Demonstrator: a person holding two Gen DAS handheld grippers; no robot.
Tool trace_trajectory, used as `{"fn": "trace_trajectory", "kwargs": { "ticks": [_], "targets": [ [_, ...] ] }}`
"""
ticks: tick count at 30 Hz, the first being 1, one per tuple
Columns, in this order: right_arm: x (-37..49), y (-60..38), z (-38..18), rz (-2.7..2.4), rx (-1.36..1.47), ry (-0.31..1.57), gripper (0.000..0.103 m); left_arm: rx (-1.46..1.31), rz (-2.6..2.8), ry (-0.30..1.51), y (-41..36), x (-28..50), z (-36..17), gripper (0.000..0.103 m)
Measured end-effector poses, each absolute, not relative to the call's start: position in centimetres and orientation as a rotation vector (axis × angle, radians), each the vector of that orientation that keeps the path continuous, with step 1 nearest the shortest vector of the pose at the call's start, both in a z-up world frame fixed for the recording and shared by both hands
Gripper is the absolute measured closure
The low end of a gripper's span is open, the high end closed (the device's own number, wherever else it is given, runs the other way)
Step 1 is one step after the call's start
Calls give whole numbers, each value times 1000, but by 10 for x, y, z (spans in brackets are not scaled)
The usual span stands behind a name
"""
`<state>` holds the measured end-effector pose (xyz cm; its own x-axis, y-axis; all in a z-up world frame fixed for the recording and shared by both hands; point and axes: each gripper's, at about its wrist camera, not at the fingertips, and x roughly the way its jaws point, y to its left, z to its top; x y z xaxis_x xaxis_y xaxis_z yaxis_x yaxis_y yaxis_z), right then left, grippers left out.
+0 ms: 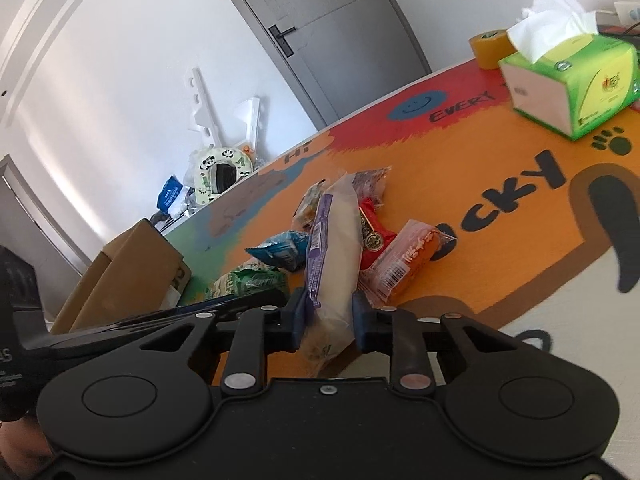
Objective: Organize snacks
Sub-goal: 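Grasp the green chip bag with the left gripper while the right grasps the purple-labelled bread roll, then carry the green chip bag and bread roll over the cardboard box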
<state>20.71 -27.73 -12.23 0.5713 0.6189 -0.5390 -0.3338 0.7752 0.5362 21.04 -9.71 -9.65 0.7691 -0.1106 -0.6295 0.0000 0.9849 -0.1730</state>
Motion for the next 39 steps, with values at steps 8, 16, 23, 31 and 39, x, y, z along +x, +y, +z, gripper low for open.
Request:
{"fn": "trace_trajectory", "kwargs": {
  "ticks": [8,16,23,31,39],
  "targets": [
    [205,-281,-119,567,386,775,75,-158,-52,695,-98,214,-105,72],
    [213,-260,-123,560,354,785,61,-167,-38,693,-85,201,-99,73],
    [209,-254,-125,578,361,794,77,-174,-28,672,-78,188,-89,73],
    [197,-260,-108,577,383,738,80,-181,-30,617,-74,169,-70,73],
    [186,-262,-96,577,400,701,81,-191,-21,573,-65,151,-57,73]
  ]
}}
